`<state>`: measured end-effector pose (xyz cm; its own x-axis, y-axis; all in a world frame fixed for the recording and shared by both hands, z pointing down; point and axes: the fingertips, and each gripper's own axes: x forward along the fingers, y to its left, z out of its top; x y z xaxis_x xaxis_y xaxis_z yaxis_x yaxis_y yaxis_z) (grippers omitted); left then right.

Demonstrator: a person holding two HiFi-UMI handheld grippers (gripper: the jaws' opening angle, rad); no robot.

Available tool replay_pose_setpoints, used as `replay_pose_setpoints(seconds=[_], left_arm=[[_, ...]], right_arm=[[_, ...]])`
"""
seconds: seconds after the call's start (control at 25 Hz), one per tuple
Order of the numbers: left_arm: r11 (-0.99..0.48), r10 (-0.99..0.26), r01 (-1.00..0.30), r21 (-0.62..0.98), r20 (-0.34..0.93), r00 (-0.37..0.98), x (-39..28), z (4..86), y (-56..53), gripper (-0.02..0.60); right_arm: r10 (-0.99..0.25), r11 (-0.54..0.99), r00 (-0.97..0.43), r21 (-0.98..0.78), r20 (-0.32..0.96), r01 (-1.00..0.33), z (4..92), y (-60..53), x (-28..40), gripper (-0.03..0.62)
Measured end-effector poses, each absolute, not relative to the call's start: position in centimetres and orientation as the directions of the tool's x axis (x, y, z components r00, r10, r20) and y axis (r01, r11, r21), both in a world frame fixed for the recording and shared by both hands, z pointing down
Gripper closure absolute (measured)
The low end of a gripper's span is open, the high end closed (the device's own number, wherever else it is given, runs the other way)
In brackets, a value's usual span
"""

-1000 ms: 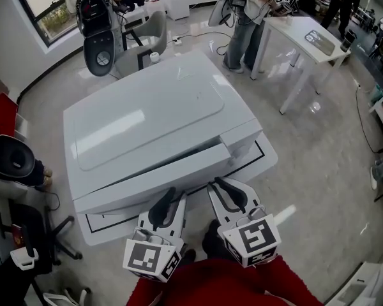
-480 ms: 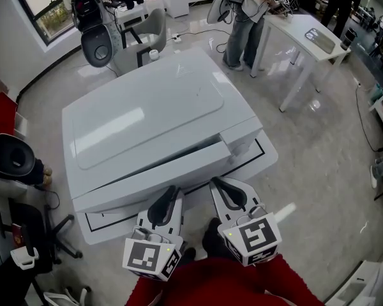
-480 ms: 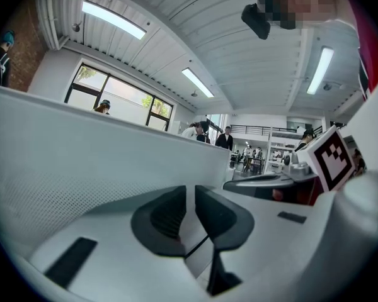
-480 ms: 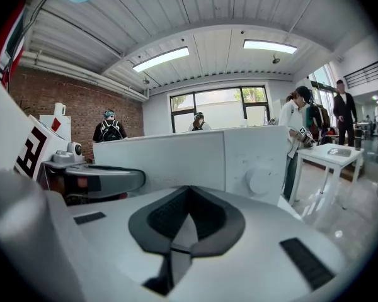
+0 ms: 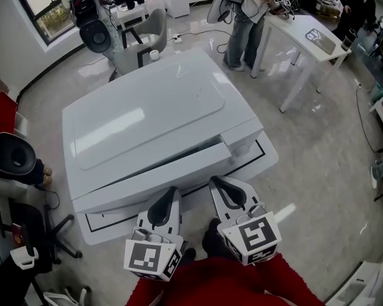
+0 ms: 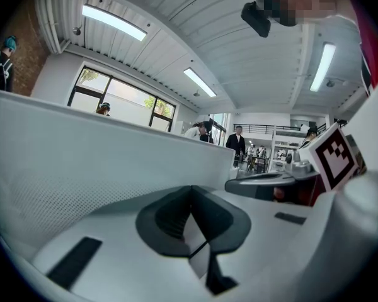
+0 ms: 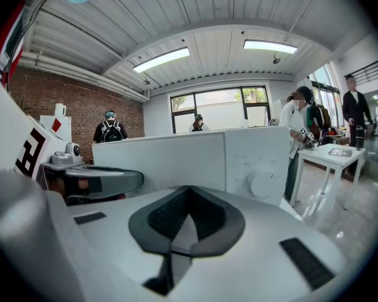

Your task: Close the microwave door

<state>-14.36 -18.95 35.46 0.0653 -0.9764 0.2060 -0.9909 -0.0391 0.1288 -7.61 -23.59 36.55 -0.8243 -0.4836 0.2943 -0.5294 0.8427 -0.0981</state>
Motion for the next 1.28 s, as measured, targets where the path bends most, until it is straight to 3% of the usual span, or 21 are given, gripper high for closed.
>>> replay_pose_setpoints(seconds=[1.28], left_arm=[[-0.046, -0.974, -0.995, 0.087, 0.217, 0.064, -13.8, 35.8, -19.9, 0.572]], right_arm=[[-0.567, 0.791, -0.768, -0.063, 0.299, -0.609, 36.6, -25.2, -8.8, 0.58]])
